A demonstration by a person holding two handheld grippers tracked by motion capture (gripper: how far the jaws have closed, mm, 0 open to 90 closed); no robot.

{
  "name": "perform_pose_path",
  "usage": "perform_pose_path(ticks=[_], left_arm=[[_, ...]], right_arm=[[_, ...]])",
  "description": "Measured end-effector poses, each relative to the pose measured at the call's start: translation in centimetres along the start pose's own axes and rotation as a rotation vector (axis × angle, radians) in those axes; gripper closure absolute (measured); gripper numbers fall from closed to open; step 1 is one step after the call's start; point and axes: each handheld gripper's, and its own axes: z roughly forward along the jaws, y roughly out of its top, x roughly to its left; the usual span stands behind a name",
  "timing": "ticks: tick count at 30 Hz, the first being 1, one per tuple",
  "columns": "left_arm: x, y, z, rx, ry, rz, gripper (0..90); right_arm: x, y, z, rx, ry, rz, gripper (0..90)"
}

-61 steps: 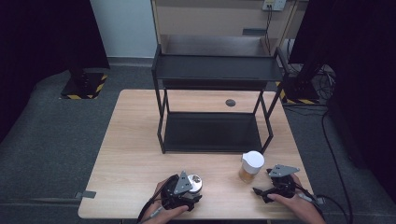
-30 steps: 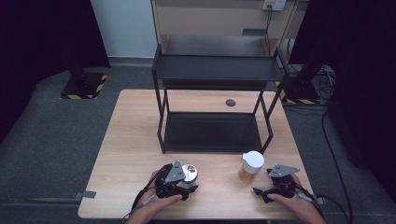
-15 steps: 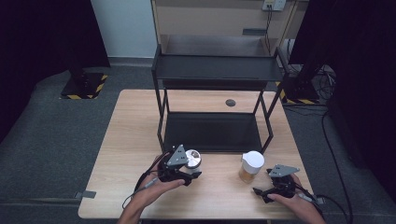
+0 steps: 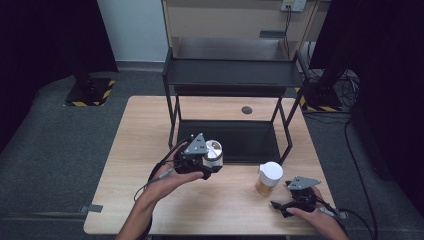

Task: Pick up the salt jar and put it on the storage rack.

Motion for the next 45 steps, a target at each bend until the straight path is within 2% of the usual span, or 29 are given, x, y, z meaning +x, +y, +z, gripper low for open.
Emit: perform_pose_path(ticks=[5, 19, 26, 36, 45], left_arm=[[1.2, 1.5, -0.4, -0.009, 0.000, 0.004, 29.5], [3.6, 6.4, -1.9, 0.020, 0.013, 0.040, 29.5], [5.0, 8.7, -2.7, 0.031, 0.018, 0.041, 29.5], [6.8, 12.9, -4.6, 0.045, 0.020, 0.057, 29.5], [8.2, 16.2, -5.9, 0.032, 0.026, 0.061, 29.5]], right_arm=[[0.0, 0.0, 0.0, 0.000, 0.000, 0.000, 1.8], [0.0, 0.0, 0.0, 0.000, 0.000, 0.000, 1.8], [0.0, 0.0, 0.0, 0.000, 0.000, 0.001, 1.8], [0.0, 0.0, 0.0, 0.000, 0.000, 0.000, 1.8], [0.0, 0.0, 0.0, 0.000, 0.000, 0.001, 1.8]])
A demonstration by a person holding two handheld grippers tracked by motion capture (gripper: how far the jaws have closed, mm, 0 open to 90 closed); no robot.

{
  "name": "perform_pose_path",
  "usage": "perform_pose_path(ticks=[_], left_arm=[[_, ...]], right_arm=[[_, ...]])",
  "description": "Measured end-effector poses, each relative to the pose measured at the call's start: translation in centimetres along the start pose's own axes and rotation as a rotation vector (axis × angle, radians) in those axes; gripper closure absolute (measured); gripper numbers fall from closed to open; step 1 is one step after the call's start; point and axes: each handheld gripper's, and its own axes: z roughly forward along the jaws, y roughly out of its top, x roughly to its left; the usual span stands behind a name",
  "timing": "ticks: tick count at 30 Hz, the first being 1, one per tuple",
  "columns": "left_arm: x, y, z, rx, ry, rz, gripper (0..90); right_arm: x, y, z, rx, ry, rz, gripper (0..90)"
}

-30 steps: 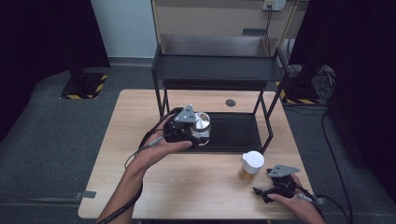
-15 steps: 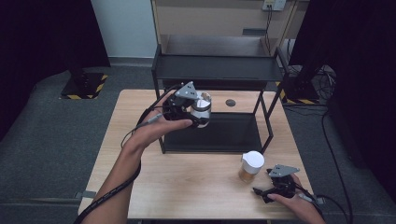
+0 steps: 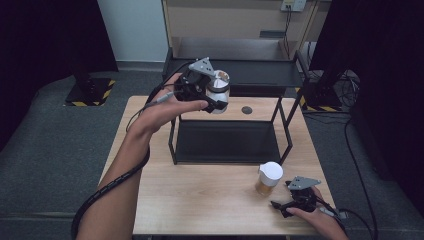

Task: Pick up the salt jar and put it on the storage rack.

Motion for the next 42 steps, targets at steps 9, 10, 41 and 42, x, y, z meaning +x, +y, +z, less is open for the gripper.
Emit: perform_pose_path(ticks=[9, 10, 41, 42], left_arm=[[0.8, 2.5, -0.9, -0.019, 0.017, 0.002, 29.5], [0.9, 2.7, -1.0, -0.023, 0.016, 0.002, 29.5], [5.4, 5.0, 1.2, 0.002, 0.070, -0.068, 29.5], [5.4, 5.0, 1.3, 0.004, 0.072, -0.071, 29.5]], right_arm=[[0.0, 0.0, 0.0, -0.001, 0.000, 0.000, 1.9], [0.0, 0.0, 0.0, 0.000, 0.000, 0.001, 1.9], [-0.1, 0.0, 0.0, 0.002, 0.001, 0.001, 2.1], [0.0, 0.0, -0.1, 0.003, 0.001, 0.002, 2.1]])
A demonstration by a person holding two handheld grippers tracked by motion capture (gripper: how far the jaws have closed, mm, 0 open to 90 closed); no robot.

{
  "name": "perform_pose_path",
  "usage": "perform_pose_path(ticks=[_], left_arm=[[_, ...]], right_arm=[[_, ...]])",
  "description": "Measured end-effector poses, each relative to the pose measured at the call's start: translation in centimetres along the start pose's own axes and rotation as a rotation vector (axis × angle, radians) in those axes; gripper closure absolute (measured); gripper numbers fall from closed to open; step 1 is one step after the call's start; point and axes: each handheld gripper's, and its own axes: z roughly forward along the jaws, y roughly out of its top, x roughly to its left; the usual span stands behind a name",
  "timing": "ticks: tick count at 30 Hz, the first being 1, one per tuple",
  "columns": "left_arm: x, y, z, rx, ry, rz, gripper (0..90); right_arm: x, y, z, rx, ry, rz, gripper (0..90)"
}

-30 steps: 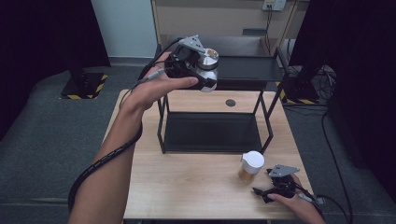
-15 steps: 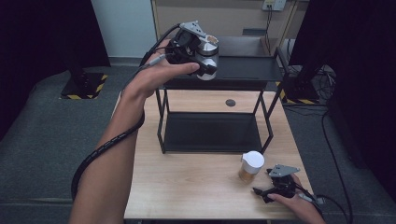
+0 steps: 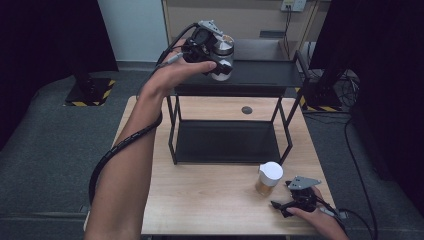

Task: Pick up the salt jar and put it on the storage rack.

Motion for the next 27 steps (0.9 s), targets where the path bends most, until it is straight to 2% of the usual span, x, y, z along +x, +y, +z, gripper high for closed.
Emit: perform_pose_path(ticks=[23, 27], left_arm=[[1.4, 0.1, 2.0, 0.045, 0.003, -0.047, 29.5], [1.6, 0.0, 2.1, 0.040, 0.002, -0.058, 29.5]], right_arm=[[-0.1, 0.0, 0.0, -0.002, 0.002, 0.000, 2.1], [-0.1, 0.0, 0.0, -0.002, 0.003, 0.000, 2.1]])
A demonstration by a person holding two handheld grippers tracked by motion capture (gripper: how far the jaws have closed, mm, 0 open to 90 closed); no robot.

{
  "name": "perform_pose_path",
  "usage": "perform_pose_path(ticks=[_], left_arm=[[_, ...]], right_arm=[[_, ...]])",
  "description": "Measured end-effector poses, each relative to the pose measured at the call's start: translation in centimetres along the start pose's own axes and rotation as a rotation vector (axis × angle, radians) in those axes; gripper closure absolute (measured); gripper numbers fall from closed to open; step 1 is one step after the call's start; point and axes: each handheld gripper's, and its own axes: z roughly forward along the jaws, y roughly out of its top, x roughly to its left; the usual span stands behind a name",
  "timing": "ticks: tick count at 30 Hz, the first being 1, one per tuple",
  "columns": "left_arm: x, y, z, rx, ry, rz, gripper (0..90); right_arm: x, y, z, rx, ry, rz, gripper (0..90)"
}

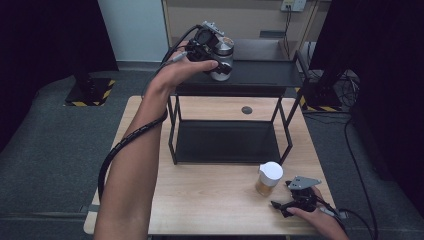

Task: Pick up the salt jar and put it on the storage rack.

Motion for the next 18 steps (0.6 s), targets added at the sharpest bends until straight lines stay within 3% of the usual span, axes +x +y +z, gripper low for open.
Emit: perform_pose_path(ticks=[5, 13, 18], left_arm=[[0.18, 0.08, 0.10, 0.004, -0.002, -0.016, 29.4], [0.06, 0.37, 0.11, 0.016, 0.002, -0.008, 29.3], [0.30, 0.37, 0.19, 0.019, -0.001, -0.038, 29.0]], right_arm=[[0.04, 0.02, 0.00, 0.002, -0.001, 0.000, 2.1], [0.06, 0.03, 0.00, 0.002, -0.002, -0.001, 2.1], [0.06, 0.01, 0.02, 0.001, -0.002, 0.000, 2.1]])
